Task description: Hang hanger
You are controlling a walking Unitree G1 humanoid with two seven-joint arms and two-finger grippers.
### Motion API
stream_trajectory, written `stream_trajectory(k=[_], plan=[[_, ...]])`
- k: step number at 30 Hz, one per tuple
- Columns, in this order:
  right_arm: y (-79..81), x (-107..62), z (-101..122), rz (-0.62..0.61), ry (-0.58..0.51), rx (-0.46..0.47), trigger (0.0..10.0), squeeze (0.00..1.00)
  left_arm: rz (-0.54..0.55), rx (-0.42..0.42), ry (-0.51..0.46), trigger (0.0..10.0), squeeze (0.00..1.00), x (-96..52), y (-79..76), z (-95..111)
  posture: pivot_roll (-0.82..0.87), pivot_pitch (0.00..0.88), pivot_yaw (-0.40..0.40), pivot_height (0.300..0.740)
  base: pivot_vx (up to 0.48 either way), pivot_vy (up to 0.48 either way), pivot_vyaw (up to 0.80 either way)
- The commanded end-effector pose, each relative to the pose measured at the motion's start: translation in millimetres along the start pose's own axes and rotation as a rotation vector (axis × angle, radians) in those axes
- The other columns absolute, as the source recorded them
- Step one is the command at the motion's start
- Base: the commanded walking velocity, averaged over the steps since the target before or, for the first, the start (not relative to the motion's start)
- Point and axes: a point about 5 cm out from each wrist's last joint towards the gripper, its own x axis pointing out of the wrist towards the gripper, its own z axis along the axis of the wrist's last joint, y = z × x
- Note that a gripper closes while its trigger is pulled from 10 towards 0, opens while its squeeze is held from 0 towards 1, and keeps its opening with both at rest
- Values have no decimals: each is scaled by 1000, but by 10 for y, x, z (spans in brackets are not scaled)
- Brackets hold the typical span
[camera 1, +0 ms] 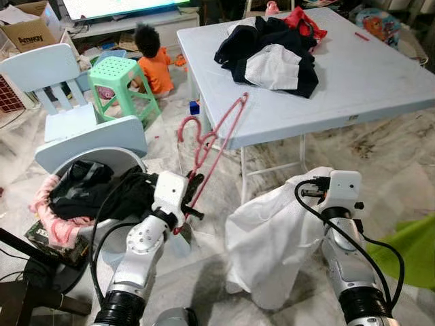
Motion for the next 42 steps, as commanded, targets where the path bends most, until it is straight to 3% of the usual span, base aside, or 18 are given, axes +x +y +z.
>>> stream_trajectory(k=[1, 6, 9, 15, 20, 21, 22, 25, 32, 35, 36, 39, 42], plan=[[58, 30, 148, 11, -62, 11, 10000, 0, 9, 18, -3, 10000, 0, 6, 35, 18, -9, 0, 69, 740, 409, -244, 0], [92, 23, 143, 23, -59, 31, 10000, 0, 12, 7, -8, 10000, 0, 18, 24, 15, -10, 0, 67, 740, 391, -272, 0], [118, 26, 142, 39, -57, 48, 10000, 0, 19, -43, 3, 10000, 0, 29, 12, -10, -8, 0, 60, 740, 339, -335, 0], [120, 32, 138, 73, -57, 26, 10000, 0, 71, 19, 9, 10000, 0, -5, 66, -43, 7, 0, 36, 740, 306, -367, 0], [93, 62, 120, 101, -38, -2, 10000, 0, 259, 71, 56, 10000, 0, -63, 230, -95, 61, 0, -48, 740, 58, -76, 0], [99, 77, 117, 111, -31, -3, 10000, 0, 318, 92, 73, 10000, 0, -98, 286, -112, 78, 0, -68, 740, 0, 0, 0], [138, 103, 116, 138, -20, -1, 10000, 0, 443, 128, 103, 10000, 0, -191, 411, -141, 96, 0, -93, 740, 0, 0, 0], [240, 127, 120, 192, -8, -6, 10000, 0, 527, 149, 113, 10000, 0, -337, 571, -148, 120, 0, -109, 740, 0, 0, 0], [314, 126, 156, 264, -53, -89, 10000, 0, 626, 173, 123, 10000, 0, -524, 713, -133, 96, 0, -39, 740, 0, 0, 0], [234, 96, 174, 248, -71, -25, 10000, 0, 692, 173, 120, 10000, 0, -579, 699, -148, 68, 0, 3, 740, 0, 0, 0], [134, 70, 190, 173, -92, 20, 10000, 0, 699, 162, 70, 10000, 0, -614, 698, -115, 60, 0, 16, 740, 0, 0, 0], [41, 4, 173, 113, -102, -20, 10000, 0, 757, 178, 97, 10000, 0, -697, 763, -133, 57, 0, 32, 740, 0, 0, 0], [36, -59, 114, 115, -69, 19, 10000, 0, 714, 199, 106, 10000, 0, -699, 764, -120, 56, 0, 39, 740, 0, 0, 0]])
